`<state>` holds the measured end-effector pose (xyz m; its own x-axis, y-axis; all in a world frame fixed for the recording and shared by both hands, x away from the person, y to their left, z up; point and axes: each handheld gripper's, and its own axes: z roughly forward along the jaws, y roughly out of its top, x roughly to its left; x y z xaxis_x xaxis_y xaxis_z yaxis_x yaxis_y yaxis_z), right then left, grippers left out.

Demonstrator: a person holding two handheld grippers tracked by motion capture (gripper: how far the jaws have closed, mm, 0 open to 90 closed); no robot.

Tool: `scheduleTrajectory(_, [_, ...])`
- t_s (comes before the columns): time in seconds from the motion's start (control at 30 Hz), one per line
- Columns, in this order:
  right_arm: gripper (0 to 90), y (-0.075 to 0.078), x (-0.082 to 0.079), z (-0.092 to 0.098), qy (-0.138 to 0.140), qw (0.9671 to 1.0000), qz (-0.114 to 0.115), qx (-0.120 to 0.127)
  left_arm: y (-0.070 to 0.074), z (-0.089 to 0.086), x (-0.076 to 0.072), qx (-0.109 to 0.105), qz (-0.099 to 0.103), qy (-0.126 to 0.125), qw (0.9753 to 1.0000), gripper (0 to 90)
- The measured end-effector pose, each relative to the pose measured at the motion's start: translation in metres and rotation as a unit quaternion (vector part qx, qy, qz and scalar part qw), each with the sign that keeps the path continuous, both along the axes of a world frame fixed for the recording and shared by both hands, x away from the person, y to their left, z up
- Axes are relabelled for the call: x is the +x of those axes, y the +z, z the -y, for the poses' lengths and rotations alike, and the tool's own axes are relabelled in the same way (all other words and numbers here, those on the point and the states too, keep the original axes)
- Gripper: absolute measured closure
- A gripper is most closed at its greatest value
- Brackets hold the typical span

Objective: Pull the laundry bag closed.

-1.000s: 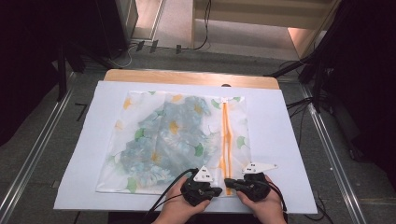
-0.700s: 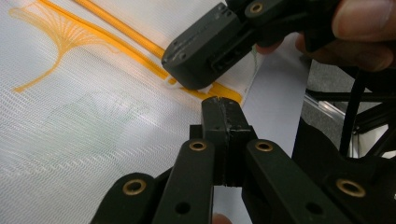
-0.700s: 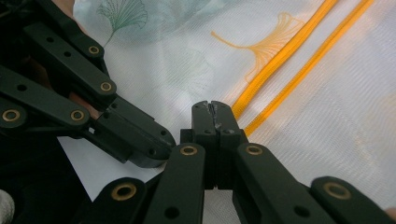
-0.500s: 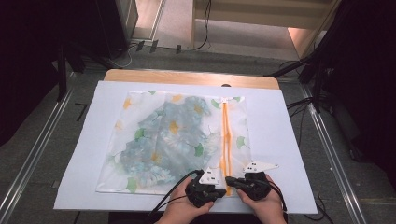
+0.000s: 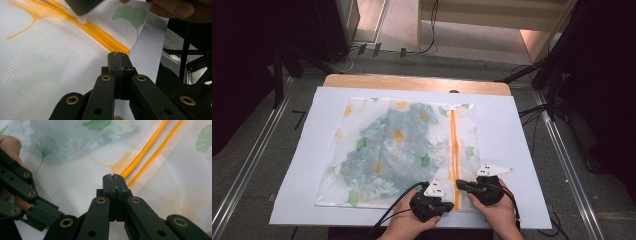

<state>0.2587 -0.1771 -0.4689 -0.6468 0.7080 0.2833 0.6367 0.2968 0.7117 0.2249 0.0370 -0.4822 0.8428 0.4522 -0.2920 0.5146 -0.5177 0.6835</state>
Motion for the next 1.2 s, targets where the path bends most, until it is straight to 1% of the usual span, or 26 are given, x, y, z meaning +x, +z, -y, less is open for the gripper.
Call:
scheduleTrajectory(0.03, [90.0,0.002,0.005,0.001,-0.003,1.0,0.007,0.003,0.0,0.0,0.0,0.0,0.0,0.001,1.0,90.0])
scheduleTrajectory(0.07, [90.0,0.002,0.005,0.001,-0.003,1.0,0.007,0.003,0.0,0.0,0.0,-0.001,0.0,0.001,1.0,90.0])
scheduleTrajectory(0.13, [90.0,0.005,0.012,0.001,-0.01,0.9999,0.011,0.003,0.0,0.0,0.0,-0.003,-0.001,0.001,1.0,90.0])
scheduleTrajectory(0.2, [90.0,0.005,0.014,0.001,-0.012,0.9998,0.012,0.005,-0.001,0.0,0.0,-0.005,-0.003,0.002,1.0,90.0])
scheduleTrajectory(0.27, [90.0,0.008,0.023,0.004,-0.028,0.9993,0.025,-0.001,-0.001,-0.001,0.001,-0.004,-0.002,0.001,1.0,90.0])
scheduleTrajectory(0.3, [90.0,0.008,0.023,0.004,-0.028,0.9993,0.025,-0.001,-0.001,-0.001,0.001,-0.004,-0.003,0.001,1.0,90.0])
scheduleTrajectory(0.33, [90.0,0.01,0.027,0.007,-0.033,0.9992,0.023,0.002,-0.001,-0.001,0.0,-0.007,-0.005,0.003,1.0,90.0])
scheduleTrajectory(0.37, [90.0,0.011,0.031,0.009,-0.032,0.9992,0.023,0.004,-0.001,-0.001,0.001,-0.006,-0.004,0.002,1.0,90.0])
scheduleTrajectory(0.4, [90.0,0.009,0.04,0.011,0.0,0.9997,-0.015,0.021,-0.001,-0.001,0.0,-0.006,-0.004,0.003,1.0,90.0])
scheduleTrajectory(0.43, [90.0,0.009,0.04,0.011,0.0,0.9997,-0.015,0.021,-0.001,-0.001,0.001,-0.006,-0.004,0.002,1.0,90.0])
scheduleTrajectory(0.47, [90.0,0.008,0.041,0.01,0.008,0.9997,-0.017,0.017,-0.001,-0.001,0.001,-0.006,-0.004,0.002,1.0,90.0])
scheduleTrajectory(0.53, [90.0,0.005,0.037,0.006,0.019,0.9997,-0.01,0.012,-0.001,-0.001,0.0,-0.007,-0.004,0.003,1.0,90.0])
scheduleTrajectory(0.57, [89.3,0.0,0.033,0.0,0.028,0.9996,-0.004,-0.002,-0.001,-0.001,0.001,-0.007,-0.004,0.002,1.0,90.0])
scheduleTrajectory(0.6, [89.3,0.0,0.033,0.0,0.028,0.9996,-0.004,-0.002,-0.001,-0.001,0.001,-0.005,-0.005,0.002,1.0,90.0])
scheduleTrajectory(0.63, [80.6,-0.003,0.032,-0.002,0.032,0.9995,-0.008,-0.002,-0.001,-0.001,0.0,-0.006,-0.006,0.003,1.0,90.0])
scheduleTrajectory(0.67, [77.6,-0.006,0.032,-0.004,0.037,0.9992,-0.013,0.001,-0.001,-0.001,0.001,-0.005,-0.007,0.002,1.0,90.0])
scheduleTrajectory(0.77, [75.0,-0.009,0.026,-0.006,0.047,0.9988,-0.016,-0.004,-0.001,-0.002,0.001,-0.009,-0.01,0.002,0.9999,90.0])
scheduleTrajectory(0.83, [75.3,-0.01,0.021,-0.006,0.049,0.9987,-0.002,-0.015,-0.001,-0.002,0.002,-0.009,-0.011,0.0,0.9999,90.0])
scheduleTrajectory(0.87, [78.0,-0.011,0.018,-0.006,0.05,0.9985,0.006,-0.02,-0.001,-0.002,0.002,-0.01,-0.012,0.001,0.9999,90.0])
scheduleTrajectory(0.9, [82.5,-0.011,0.016,-0.006,0.051,0.998,0.02,-0.032,-0.001,-0.002,0.002,-0.01,-0.013,0.0,0.9999,90.0])
scheduleTrajectory(0.97, [83.4,-0.012,0.014,-0.008,0.057,0.9968,0.037,-0.042,-0.001,-0.002,0.002,-0.01,-0.013,0.0,0.9999,90.0])
scheduleTrajectory(1.0, [86.0,-0.011,0.013,-0.009,0.058,0.9963,0.04,-0.05,-0.001,-0.002,0.002,-0.009,-0.013,0.001,0.9999,90.0])
scheduleTrajectory(1.07, [86.5,-0.009,0.013,-0.013,0.054,0.9954,0.046,-0.065,-0.001,-0.002,0.002,-0.009,-0.012,0.0,0.9999,90.0])
scheduleTrajectory(1.1, [90.0,-0.008,0.013,-0.017,0.048,0.9942,0.054,-0.079,-0.001,-0.002,0.002,-0.009,-0.013,0.001,0.9999,90.0])
scheduleTrajectory(1.17, [90.0,-0.007,0.014,-0.017,0.043,0.9943,0.057,-0.079,-0.001,-0.002,0.003,-0.009,-0.016,0.0,0.9998,90.0])
scheduleTrajectory(1.2, [90.0,-0.007,0.016,-0.016,0.039,0.9952,0.05,-0.075,-0.001,-0.002,0.003,-0.009,-0.017,0.001,0.9998,90.0])
